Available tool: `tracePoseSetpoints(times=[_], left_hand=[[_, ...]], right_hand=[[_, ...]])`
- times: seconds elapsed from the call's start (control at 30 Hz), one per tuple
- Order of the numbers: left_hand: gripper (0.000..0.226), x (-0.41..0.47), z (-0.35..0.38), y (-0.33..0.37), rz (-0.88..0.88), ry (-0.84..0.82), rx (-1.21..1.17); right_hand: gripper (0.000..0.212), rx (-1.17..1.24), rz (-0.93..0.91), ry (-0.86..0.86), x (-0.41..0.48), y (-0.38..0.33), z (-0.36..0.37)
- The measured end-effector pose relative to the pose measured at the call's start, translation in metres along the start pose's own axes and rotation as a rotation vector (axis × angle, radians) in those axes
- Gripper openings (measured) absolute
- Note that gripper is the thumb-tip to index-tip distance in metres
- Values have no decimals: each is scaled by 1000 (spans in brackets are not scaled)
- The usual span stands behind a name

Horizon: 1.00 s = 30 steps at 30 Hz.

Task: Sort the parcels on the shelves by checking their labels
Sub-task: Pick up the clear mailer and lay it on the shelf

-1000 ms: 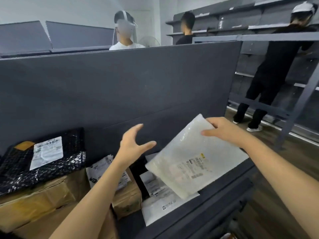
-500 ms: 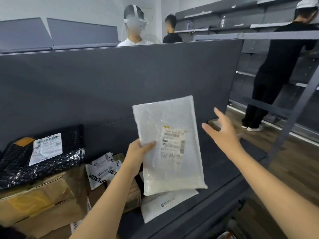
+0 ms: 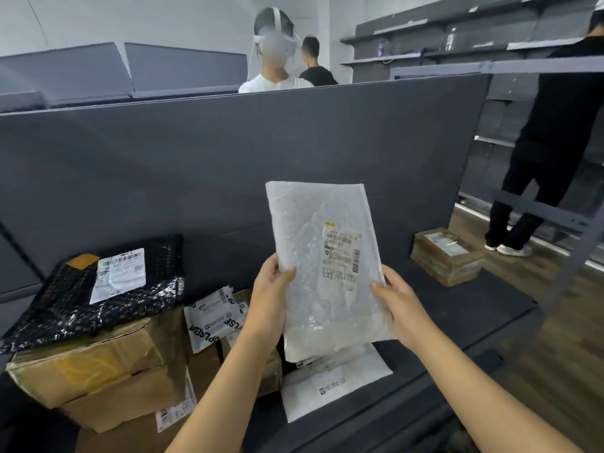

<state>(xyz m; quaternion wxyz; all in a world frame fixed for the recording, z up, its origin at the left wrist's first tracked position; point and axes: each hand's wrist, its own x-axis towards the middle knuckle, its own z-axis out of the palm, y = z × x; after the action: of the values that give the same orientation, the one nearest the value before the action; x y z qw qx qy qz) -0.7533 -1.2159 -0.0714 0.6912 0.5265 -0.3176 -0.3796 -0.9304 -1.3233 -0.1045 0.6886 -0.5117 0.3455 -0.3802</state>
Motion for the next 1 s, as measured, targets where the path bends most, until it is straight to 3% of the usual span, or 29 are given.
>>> tracePoseSetpoints(times=[0.1,0.27,0.4,0.53,0.7,0.87,1.0], left_hand=[[39,-9,4,4,71,-102,99],[46,-13,4,1,93,-130,203],[40,-14,9,-17,44,-3,293],[37,-28,22,-59,-148,183,436],[25,-50,29,-131,-443,209,503],[42,-63,32,-175,-579,207,457],[68,-59,23,-195,-629,220,485]], right_hand=[[32,130,19,13,6,2,-3],[34,174,39,38,14,4,-9],[30,59,26,72,15,1,-17],[27,-209,81,138,15,18,-31],[28,-386,223,152,8,67,-63],[24,-483,357,170,-1,115,-83],[23,-545,352,163,14,139,-78]])
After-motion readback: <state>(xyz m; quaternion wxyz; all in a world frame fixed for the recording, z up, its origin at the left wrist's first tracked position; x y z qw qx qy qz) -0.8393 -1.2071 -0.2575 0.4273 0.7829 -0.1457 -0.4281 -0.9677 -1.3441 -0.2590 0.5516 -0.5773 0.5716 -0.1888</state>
